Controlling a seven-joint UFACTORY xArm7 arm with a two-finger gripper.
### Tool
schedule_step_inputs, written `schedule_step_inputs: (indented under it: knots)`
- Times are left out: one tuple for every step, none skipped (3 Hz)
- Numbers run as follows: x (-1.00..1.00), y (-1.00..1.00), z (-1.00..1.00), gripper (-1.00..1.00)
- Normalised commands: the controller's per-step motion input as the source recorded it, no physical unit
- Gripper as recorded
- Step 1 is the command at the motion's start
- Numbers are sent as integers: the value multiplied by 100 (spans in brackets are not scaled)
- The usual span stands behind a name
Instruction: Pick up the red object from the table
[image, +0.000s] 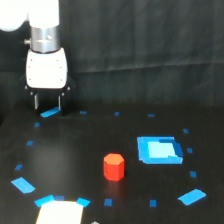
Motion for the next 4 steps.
schedule_step_inputs:
  knots:
    - [100,-100,-91,28]
    - [100,-100,-100,-12]
    - [100,-100,-100,6]
    - [100,-100,-100,39]
